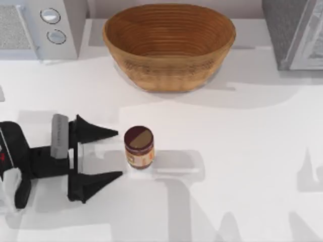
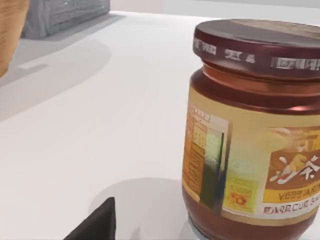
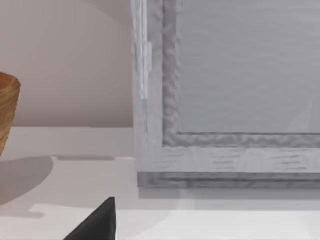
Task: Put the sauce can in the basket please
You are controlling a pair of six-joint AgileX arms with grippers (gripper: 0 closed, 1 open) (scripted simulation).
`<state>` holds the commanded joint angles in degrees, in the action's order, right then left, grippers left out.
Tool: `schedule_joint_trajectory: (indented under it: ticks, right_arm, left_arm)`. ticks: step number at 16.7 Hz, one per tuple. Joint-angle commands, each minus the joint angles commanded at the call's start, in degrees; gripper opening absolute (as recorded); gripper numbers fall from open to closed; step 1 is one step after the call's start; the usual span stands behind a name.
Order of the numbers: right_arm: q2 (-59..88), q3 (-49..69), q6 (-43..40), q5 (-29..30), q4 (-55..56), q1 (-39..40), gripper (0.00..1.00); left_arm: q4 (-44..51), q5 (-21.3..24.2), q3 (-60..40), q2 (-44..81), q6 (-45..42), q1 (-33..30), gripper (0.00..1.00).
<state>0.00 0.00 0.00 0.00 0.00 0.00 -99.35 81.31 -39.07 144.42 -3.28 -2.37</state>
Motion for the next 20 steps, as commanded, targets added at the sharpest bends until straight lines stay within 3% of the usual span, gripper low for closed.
schedule_joint_trajectory:
  ticks: [4, 12, 17, 20]
  right_arm:
    - [0.0, 0.0, 0.0, 0.0, 0.0, 0.0, 1.0]
    - [0.0, 0.0, 0.0, 0.0, 0.0, 0.0, 1.0]
    - [0.0, 0.0, 0.0, 0.0, 0.0, 0.0, 1.0]
    - [0.0, 0.0, 0.0, 0.0, 0.0, 0.0, 1.0]
  left_arm:
    - [-0.61, -1.57, -1.31, -0.98, 0.06, -2.5, 1.0]
    - [0.36, -11.01, -3.41, -1.59, 1.84, -11.98, 1.0]
    - [0.46, -11.89, -3.59, -1.6, 1.91, -12.86, 1.0]
    - [0.46, -11.89, -3.59, -1.6, 1.91, -12.86, 0.77]
